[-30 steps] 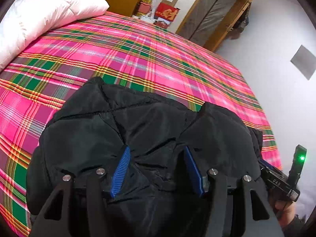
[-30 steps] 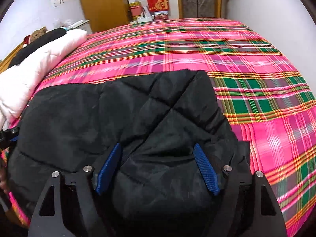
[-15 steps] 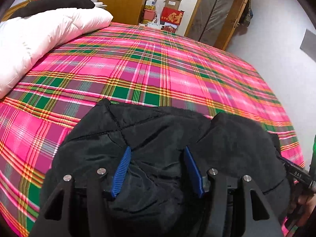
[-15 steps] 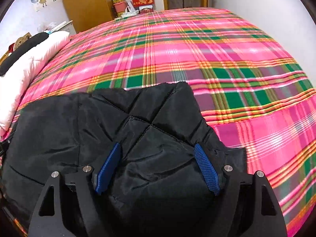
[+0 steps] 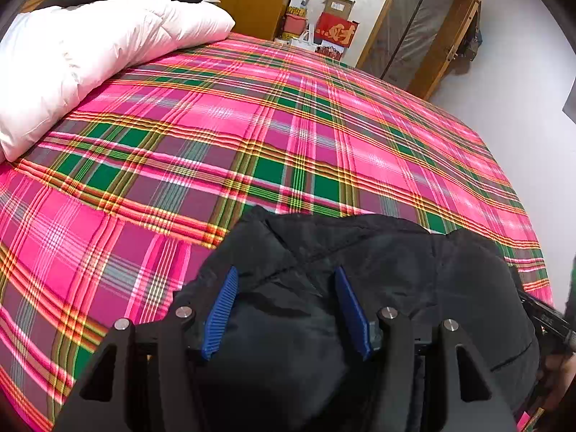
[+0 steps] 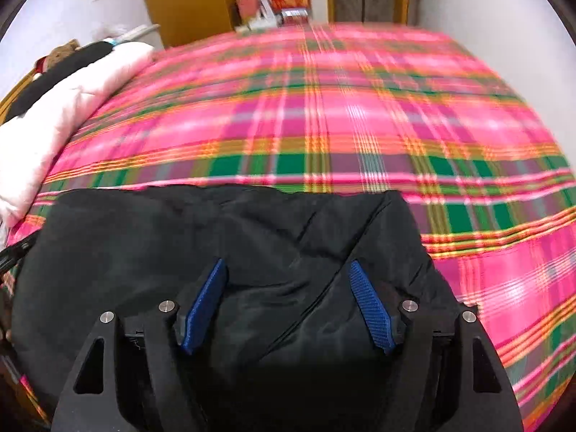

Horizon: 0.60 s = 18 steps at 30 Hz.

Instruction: Fold large clothes

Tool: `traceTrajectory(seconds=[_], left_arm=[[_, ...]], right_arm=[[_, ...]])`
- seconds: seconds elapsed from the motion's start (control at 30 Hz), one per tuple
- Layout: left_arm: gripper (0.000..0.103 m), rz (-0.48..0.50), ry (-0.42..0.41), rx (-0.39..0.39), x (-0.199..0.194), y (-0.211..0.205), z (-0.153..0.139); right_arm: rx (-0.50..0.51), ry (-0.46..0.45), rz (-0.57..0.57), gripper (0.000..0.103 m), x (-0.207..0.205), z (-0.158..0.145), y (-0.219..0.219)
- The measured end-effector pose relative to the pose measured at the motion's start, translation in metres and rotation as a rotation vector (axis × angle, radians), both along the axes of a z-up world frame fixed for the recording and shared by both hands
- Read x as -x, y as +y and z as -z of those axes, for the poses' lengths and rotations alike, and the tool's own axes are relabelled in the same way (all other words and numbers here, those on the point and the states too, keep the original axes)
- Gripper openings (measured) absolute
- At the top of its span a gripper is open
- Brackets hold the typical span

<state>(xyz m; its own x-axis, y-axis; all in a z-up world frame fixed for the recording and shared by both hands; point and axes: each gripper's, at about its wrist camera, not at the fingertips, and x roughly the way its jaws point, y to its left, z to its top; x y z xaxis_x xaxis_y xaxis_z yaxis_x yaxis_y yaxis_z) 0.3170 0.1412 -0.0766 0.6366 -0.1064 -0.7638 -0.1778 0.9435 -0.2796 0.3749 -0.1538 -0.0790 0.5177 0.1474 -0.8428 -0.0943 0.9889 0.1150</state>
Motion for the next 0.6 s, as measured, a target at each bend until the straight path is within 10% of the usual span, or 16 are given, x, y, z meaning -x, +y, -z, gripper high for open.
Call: traceTrajectory(seconds=[0.6], left_arm=[[0.062,-0.029,-0.018,-0.028,-0.007,-0.003,0.028]], right_arm=[[-0.006,-0.026,0.057,0.070,0.005,0.019,-0.011]])
